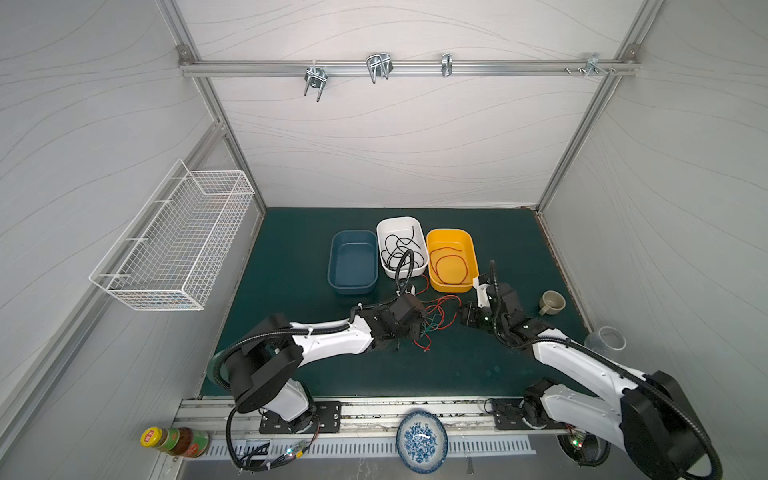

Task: Untangle the cables
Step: 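Grasp a red wire in the pile with the left gripper, then lift the red wire from the pile with the left gripper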

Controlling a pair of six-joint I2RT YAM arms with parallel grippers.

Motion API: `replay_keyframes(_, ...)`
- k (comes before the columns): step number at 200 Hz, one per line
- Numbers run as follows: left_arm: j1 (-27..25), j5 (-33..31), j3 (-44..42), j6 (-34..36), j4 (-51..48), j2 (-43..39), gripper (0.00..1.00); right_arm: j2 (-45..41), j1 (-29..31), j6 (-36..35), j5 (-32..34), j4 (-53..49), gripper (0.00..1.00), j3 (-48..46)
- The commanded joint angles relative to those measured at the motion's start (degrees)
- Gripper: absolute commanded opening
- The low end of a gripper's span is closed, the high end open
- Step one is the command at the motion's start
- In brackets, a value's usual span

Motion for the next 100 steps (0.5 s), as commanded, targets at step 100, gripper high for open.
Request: replay_keyframes(100, 2.2, -7.0, 1.0, 3.1, -13.7, -23.1, 0.00, -2.8, 0.3, 1.4, 7.2, -5.6, 0.00, 0.0)
